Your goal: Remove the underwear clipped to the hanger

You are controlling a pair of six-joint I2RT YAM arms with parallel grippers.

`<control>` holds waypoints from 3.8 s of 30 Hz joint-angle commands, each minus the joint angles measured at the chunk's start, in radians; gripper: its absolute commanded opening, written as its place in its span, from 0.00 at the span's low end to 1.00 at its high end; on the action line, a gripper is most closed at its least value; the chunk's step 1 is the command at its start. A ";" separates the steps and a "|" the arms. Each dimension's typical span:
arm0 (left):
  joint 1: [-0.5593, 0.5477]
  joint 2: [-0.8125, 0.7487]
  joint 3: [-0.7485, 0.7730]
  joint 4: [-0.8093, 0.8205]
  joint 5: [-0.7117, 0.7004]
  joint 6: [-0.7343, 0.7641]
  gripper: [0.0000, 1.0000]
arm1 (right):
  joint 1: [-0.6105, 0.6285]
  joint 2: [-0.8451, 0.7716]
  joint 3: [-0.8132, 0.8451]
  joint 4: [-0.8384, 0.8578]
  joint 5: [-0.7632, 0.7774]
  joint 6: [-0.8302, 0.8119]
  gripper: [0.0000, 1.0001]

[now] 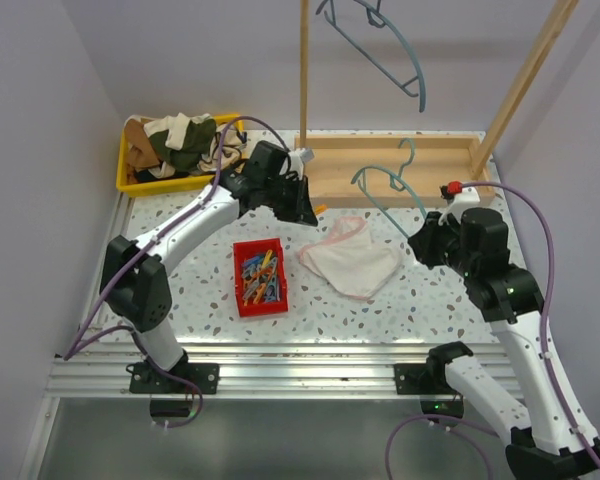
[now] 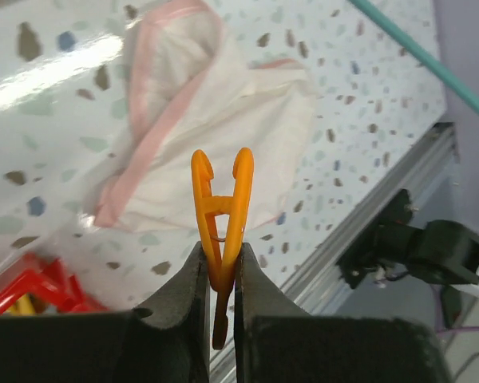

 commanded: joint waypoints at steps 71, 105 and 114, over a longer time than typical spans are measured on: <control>0.107 -0.395 -0.283 -0.302 -0.443 0.114 1.00 | -0.183 0.939 1.204 0.054 0.180 -0.077 0.00; -0.356 0.398 0.130 0.156 -0.607 0.570 1.00 | -0.183 0.184 0.300 -0.182 0.263 0.149 0.99; -0.356 0.507 0.071 0.281 -0.604 0.607 1.00 | -0.178 0.143 0.248 -0.178 0.220 0.147 0.98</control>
